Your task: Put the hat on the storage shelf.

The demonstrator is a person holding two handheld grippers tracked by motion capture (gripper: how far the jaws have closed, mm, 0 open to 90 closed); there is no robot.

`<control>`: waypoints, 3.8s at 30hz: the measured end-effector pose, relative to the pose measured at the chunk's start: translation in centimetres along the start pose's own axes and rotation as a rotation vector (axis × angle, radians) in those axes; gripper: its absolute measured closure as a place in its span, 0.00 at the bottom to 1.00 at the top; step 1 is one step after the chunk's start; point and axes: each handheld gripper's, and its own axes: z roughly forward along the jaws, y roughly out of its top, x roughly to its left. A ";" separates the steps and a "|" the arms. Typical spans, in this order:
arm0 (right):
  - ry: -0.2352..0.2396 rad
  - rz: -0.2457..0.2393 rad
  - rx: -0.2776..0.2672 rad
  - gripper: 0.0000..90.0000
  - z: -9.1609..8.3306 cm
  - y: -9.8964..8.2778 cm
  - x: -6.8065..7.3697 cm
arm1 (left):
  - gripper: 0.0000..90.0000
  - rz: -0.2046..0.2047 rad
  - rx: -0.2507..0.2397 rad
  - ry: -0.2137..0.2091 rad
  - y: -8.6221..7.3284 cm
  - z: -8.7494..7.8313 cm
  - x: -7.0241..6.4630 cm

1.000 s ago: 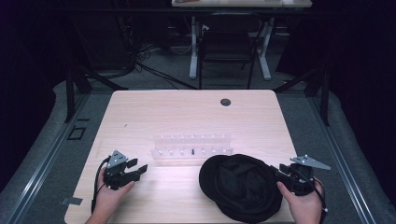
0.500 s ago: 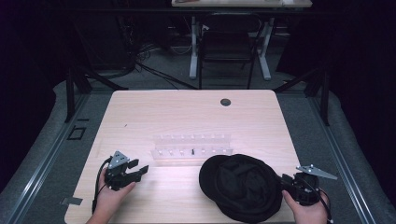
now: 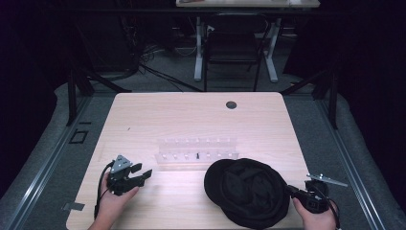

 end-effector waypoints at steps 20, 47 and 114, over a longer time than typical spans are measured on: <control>0.013 -0.033 0.035 0.97 1.1 3.6 -1.3 | 0.54 -0.001 -0.002 0.012 0.0 -0.1 0.1; 0.036 -0.022 0.363 0.87 2.2 6.5 -1.8 | 0.54 0.002 0.001 0.013 -0.1 0.0 0.0; 0.141 0.014 0.560 0.97 2.9 8.4 -2.1 | 0.54 0.006 0.009 0.029 -0.1 0.0 0.1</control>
